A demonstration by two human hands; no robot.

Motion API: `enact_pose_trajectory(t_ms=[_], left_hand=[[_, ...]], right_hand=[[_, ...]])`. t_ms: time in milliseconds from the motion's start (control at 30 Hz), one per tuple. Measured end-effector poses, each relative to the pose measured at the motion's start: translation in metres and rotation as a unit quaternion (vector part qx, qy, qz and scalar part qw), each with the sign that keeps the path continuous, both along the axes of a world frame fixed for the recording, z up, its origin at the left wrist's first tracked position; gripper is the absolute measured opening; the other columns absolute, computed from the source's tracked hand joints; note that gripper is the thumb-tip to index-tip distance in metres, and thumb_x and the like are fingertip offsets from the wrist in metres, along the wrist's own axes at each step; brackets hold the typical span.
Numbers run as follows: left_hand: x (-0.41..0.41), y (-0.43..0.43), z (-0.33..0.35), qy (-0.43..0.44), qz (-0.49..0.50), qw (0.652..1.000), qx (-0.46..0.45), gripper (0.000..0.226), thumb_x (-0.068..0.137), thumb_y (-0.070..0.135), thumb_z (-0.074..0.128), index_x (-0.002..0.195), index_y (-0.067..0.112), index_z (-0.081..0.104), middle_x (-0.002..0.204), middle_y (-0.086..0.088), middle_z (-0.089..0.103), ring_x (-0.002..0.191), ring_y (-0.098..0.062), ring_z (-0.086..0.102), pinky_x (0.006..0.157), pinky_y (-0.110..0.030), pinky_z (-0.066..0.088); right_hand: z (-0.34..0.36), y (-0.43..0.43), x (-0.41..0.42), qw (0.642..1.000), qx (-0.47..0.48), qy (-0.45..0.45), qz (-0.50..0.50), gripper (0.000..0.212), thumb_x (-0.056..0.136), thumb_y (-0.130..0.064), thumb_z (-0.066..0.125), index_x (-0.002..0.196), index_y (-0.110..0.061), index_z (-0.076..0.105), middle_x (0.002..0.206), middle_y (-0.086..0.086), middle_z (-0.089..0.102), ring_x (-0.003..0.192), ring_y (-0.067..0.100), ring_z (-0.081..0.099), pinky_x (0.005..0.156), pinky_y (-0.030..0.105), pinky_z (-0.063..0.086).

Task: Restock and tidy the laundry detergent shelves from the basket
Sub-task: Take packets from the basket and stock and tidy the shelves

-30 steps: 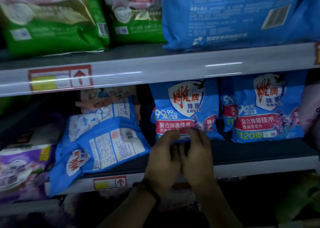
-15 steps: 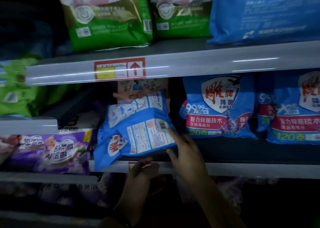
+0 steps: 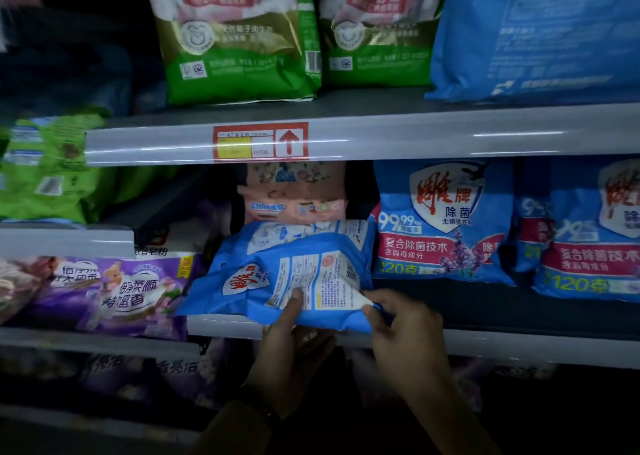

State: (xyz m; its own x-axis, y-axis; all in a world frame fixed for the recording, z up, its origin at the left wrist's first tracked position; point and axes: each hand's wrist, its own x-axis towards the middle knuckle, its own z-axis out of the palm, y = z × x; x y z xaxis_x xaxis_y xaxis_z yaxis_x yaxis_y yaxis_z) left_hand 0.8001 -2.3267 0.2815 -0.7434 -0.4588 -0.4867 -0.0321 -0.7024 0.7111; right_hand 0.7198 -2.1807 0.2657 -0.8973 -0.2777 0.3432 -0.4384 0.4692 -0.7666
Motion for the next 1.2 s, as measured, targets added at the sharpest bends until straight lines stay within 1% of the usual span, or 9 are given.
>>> enact_pose_trajectory(t_ms=[200, 367, 433, 533, 600, 667, 833, 1033, 1200], left_hand=[[-0.007, 0.033, 0.011, 0.024, 0.013, 0.999, -0.021, 0.032, 0.101, 0.018, 0.068, 0.13, 0.004, 0.067, 0.115, -0.024, 0.078, 0.108, -0.041, 0.076, 0.089, -0.051, 0.062], [-0.009, 0.063, 0.021, 0.042, 0.007, 0.979, -0.197, 0.023, 0.102, 0.015, 0.068, 0.125, 0.013, 0.072, 0.111, -0.012, 0.081, 0.097, -0.029, 0.08, 0.072, -0.034, 0.064], [-0.005, 0.081, 0.038, 0.067, -0.061, 0.952, -0.292, 0.018, 0.105, 0.017, 0.064, 0.118, 0.019, 0.076, 0.115, -0.003, 0.081, 0.112, -0.021, 0.076, 0.087, -0.027, 0.062], [-0.004, 0.095, 0.049, 0.089, -0.184, 0.904, -0.375, 0.036, 0.101, 0.018, 0.069, 0.135, 0.006, 0.068, 0.144, -0.022, 0.063, 0.139, -0.035, 0.058, 0.104, -0.027, 0.051], [-0.011, 0.084, 0.044, 0.126, -0.229, 0.878, -0.401, 0.057, 0.086, 0.011, 0.079, 0.14, 0.014, 0.061, 0.139, -0.017, 0.069, 0.133, -0.034, 0.063, 0.106, -0.038, 0.053], [-0.015, 0.074, 0.044, 0.122, -0.248, 0.885, -0.374, 0.06, 0.089, -0.01, 0.07, 0.14, 0.022, 0.061, 0.13, -0.008, 0.075, 0.118, -0.02, 0.072, 0.093, -0.033, 0.058], [-0.038, 0.048, 0.036, -0.002, -0.09, 0.933, -0.35, 0.023, 0.092, 0.017, 0.08, 0.111, 0.022, 0.068, 0.105, -0.002, 0.076, 0.088, -0.014, 0.066, 0.072, -0.031, 0.049], [-0.063, 0.029, 0.022, 0.039, -0.155, 0.912, -0.378, 0.054, 0.076, 0.04, 0.094, 0.119, 0.016, 0.072, 0.119, -0.005, 0.079, 0.117, -0.029, 0.073, 0.105, -0.048, 0.057], [-0.084, 0.03, 0.013, 0.052, -0.323, 0.917, -0.227, 0.057, 0.086, 0.029, 0.079, 0.139, 0.013, 0.066, 0.136, -0.016, 0.071, 0.128, -0.038, 0.068, 0.115, -0.059, 0.047]], right_hand=[[-0.001, 0.035, 0.014, 0.997, 0.076, 0.004, 0.004, 0.041, 0.089, -0.034, 0.061, 0.129, -0.035, 0.066, 0.115, -0.006, 0.077, 0.105, 0.022, 0.073, 0.089, 0.036, 0.055], [-0.001, 0.04, 0.033, 0.979, 0.165, 0.117, 0.033, 0.093, 0.088, -0.051, 0.062, 0.168, -0.032, 0.018, 0.169, 0.008, 0.028, 0.149, 0.029, 0.034, 0.114, 0.047, 0.044], [-0.016, 0.026, 0.02, 0.981, 0.151, 0.119, 0.03, 0.087, 0.09, -0.049, 0.055, 0.167, -0.023, 0.026, 0.168, 0.01, 0.034, 0.148, 0.032, 0.04, 0.115, 0.05, 0.044], [-0.032, 0.016, 0.001, 0.999, 0.003, 0.005, 0.044, 0.07, 0.098, -0.053, 0.043, 0.164, -0.029, 0.035, 0.161, 0.014, 0.039, 0.146, 0.037, 0.041, 0.12, 0.061, 0.032], [-0.02, 0.036, -0.007, 0.999, -0.019, 0.002, 0.028, 0.07, 0.091, -0.055, 0.054, 0.155, -0.029, 0.047, 0.144, 0.004, 0.059, 0.13, 0.024, 0.055, 0.107, 0.046, 0.049], [-0.003, 0.056, -0.012, 0.998, -0.067, 0.007, -0.005, 0.067, 0.087, -0.055, 0.068, 0.148, -0.032, 0.054, 0.131, -0.007, 0.069, 0.119, 0.017, 0.066, 0.097, 0.039, 0.056], [0.004, 0.085, -0.034, 0.973, -0.199, -0.117, 0.015, 0.053, 0.087, -0.028, 0.087, 0.135, -0.031, 0.065, 0.12, -0.021, 0.075, 0.114, -0.001, 0.069, 0.098, 0.029, 0.057], [0.013, 0.132, -0.049, 0.889, -0.395, -0.223, 0.058, 0.049, 0.076, 0.007, 0.079, 0.121, -0.012, 0.074, 0.113, 0.011, 0.081, 0.104, 0.036, 0.077, 0.091, 0.049, 0.062], [0.016, 0.161, -0.053, 0.856, -0.422, -0.29, 0.076, 0.056, 0.063, 0.006, 0.081, 0.117, -0.009, 0.077, 0.109, 0.02, 0.08, 0.091, 0.038, 0.079, 0.077, 0.047, 0.066]])
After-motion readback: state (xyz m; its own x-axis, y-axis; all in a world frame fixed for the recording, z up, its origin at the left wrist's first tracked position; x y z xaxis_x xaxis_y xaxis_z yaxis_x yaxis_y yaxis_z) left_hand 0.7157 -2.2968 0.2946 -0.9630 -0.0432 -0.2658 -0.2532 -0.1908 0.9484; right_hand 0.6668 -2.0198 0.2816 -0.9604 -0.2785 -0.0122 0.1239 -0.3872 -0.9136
